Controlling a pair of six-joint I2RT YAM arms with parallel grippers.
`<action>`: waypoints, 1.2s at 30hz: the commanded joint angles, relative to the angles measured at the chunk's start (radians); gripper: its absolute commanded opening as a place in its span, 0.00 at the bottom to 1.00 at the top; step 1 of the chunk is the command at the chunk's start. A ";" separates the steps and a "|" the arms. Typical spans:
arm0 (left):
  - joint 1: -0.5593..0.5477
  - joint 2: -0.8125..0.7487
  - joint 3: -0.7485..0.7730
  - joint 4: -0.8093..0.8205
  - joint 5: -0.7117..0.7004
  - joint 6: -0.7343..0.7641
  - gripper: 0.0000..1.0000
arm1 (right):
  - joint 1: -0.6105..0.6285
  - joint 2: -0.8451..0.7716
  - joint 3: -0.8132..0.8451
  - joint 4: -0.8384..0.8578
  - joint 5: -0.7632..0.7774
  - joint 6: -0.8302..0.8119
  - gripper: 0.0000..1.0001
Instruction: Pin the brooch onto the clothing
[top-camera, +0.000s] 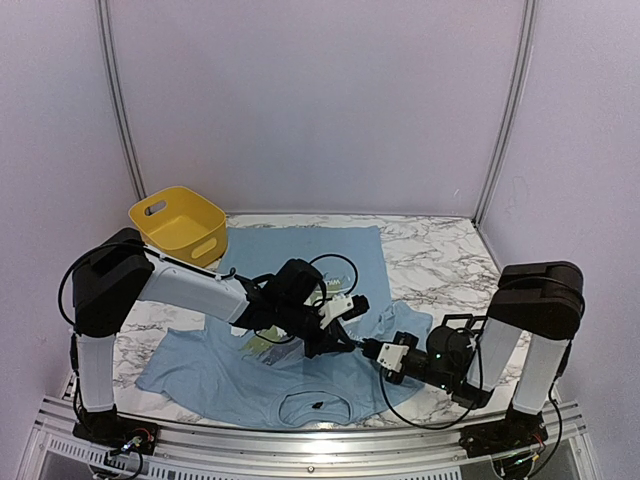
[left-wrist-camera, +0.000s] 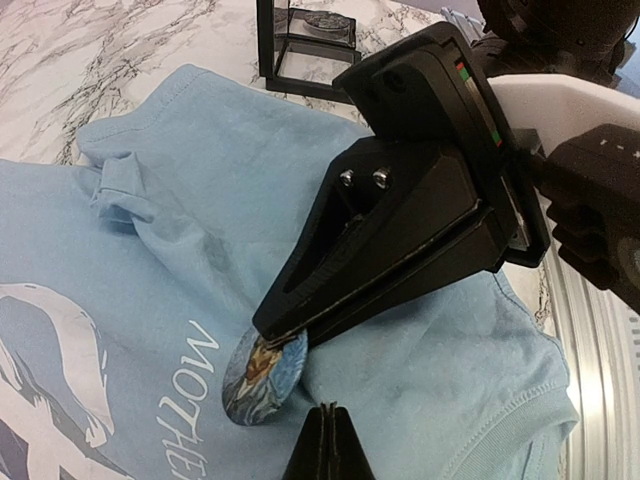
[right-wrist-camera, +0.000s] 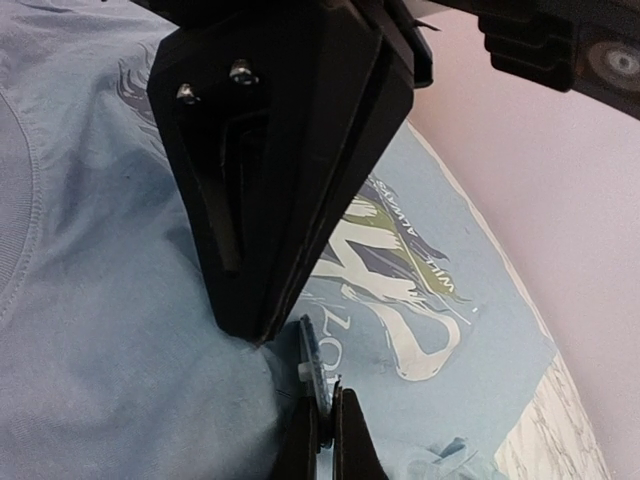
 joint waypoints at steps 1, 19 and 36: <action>0.003 -0.036 -0.008 0.013 -0.001 0.020 0.00 | 0.010 -0.020 -0.018 0.001 -0.060 0.062 0.00; 0.003 -0.084 -0.054 0.016 -0.082 0.129 0.23 | -0.020 -0.039 0.000 -0.026 -0.112 0.229 0.00; 0.003 -0.040 -0.027 0.086 -0.110 0.164 0.22 | -0.085 -0.096 0.019 -0.073 -0.228 0.314 0.00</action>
